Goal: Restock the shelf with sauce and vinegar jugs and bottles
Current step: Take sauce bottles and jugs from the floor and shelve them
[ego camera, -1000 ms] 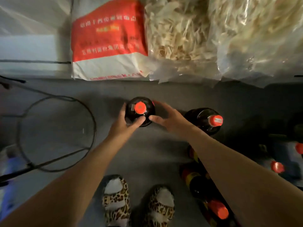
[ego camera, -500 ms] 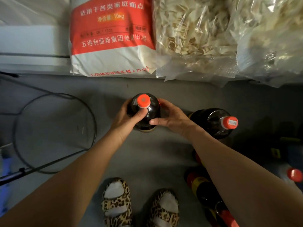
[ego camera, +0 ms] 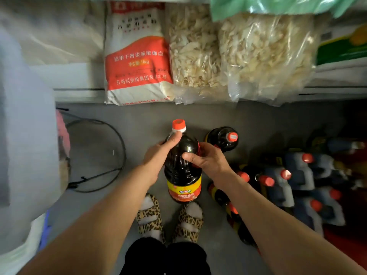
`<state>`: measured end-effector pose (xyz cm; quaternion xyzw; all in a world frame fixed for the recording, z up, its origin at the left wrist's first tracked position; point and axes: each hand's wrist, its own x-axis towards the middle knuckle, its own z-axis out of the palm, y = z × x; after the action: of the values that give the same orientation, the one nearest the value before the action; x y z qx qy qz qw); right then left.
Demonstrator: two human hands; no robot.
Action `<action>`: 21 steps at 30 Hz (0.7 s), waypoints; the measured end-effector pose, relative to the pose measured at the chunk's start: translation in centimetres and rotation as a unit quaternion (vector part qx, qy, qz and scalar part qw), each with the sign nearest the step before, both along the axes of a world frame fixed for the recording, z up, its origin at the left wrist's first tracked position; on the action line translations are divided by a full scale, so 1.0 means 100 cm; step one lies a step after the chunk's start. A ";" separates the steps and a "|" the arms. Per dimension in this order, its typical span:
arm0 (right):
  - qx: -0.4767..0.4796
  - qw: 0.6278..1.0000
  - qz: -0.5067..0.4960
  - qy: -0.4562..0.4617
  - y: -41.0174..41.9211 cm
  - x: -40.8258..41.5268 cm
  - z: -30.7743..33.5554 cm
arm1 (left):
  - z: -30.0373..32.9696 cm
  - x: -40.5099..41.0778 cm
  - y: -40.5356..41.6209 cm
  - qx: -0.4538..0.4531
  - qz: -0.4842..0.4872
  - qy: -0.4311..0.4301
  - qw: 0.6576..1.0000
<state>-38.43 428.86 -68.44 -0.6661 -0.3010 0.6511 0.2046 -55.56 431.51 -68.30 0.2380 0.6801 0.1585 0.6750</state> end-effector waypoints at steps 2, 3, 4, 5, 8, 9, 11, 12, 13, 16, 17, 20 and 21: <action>0.016 1.000 -0.019 -0.003 0.001 0.004 0.046 | 0.048 0.006 0.005 0.002 -0.010 0.000 1.000; 0.023 0.999 -0.031 -0.005 0.002 0.005 0.070 | 0.074 0.010 0.009 0.007 -0.017 0.000 1.000; 0.028 0.999 -0.042 -0.006 0.004 0.007 0.095 | 0.101 0.013 0.012 0.015 -0.026 -0.001 1.000; 0.033 0.998 -0.050 -0.005 0.005 0.008 0.121 | 0.129 0.016 0.015 0.026 -0.035 -0.005 0.999; 0.060 0.995 -0.073 -0.013 0.010 0.013 0.204 | 0.214 0.022 0.026 0.069 -0.053 -0.014 0.996; 0.072 0.994 -0.077 -0.018 0.012 0.014 0.232 | 0.242 0.023 0.029 0.084 -0.057 -0.018 0.995; 0.101 0.991 -0.082 -0.021 0.014 0.016 0.290 | 0.300 0.024 0.036 0.106 -0.073 -0.028 0.991; 0.117 0.989 -0.085 -0.025 0.016 0.017 0.320 | 0.328 0.024 0.040 0.114 -0.083 -0.033 0.989; 0.135 0.986 -0.088 -0.031 0.017 0.016 0.351 | 0.356 0.024 0.043 0.127 -0.094 -0.039 0.987; 0.196 0.974 -0.107 -0.041 0.019 0.015 0.439 | 0.439 0.025 0.053 0.180 -0.129 -0.059 0.974; 0.216 0.969 -0.116 -0.043 0.020 0.015 0.467 | 0.466 0.026 0.057 0.196 -0.139 -0.064 0.969; 0.270 0.950 -0.144 -0.058 0.024 0.017 0.542 | 0.542 0.030 0.069 0.290 -0.169 -0.054 0.940; 0.287 0.944 -0.151 -0.057 0.026 0.017 0.565 | 0.564 0.033 0.073 0.324 -0.174 -0.054 0.928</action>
<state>-36.69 431.46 -11.99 -0.6531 -0.3823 0.4595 0.4649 -52.30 438.85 -11.85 0.5491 0.5021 0.2632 0.6141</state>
